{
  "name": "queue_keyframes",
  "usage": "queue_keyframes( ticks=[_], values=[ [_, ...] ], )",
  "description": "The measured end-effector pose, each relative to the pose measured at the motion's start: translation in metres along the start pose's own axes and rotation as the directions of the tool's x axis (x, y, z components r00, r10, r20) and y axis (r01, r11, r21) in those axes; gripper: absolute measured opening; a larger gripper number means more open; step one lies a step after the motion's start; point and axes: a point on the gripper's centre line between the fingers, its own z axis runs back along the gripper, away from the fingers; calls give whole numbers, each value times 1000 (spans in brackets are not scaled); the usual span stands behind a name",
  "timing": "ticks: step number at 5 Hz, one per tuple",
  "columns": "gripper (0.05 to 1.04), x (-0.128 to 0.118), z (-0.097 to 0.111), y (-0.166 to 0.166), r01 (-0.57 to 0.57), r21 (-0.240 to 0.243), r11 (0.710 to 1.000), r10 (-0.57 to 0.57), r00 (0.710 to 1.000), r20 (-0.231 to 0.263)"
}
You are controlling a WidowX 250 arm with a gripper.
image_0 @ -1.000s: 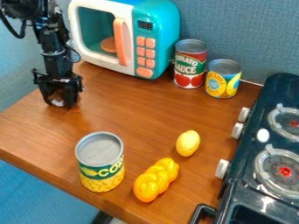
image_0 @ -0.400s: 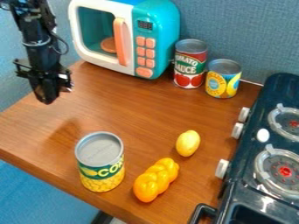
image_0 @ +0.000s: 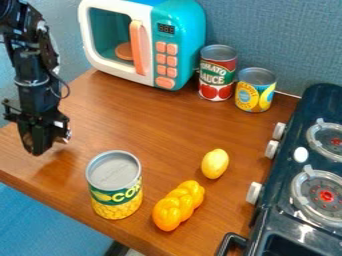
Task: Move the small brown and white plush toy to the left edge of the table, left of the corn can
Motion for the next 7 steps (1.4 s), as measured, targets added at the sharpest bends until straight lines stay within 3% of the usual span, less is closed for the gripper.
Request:
queue_keyframes(
  ticks=[1, 2, 3, 4, 5, 6, 7],
  values=[
    [168, -15, -11, -4, 9, -6, 1000, -10, 999, -50],
    [168, -21, -14, -7, 17, -20, 1000, -19, 997, -72],
    [194, -25, -15, 1, -44, -5, 999, 43, 996, -82],
    [471, -27, -12, 5, -79, -35, 996, 75, 993, -92],
    [756, -16, 14, 3, -101, -125, 987, 104, 994, 18],
    [999, -7, 33, -2, -120, -177, 977, 138, 986, 93],
    [1010, -6, 45, -5, -129, -197, 972, 154, 981, 117]
  ],
)
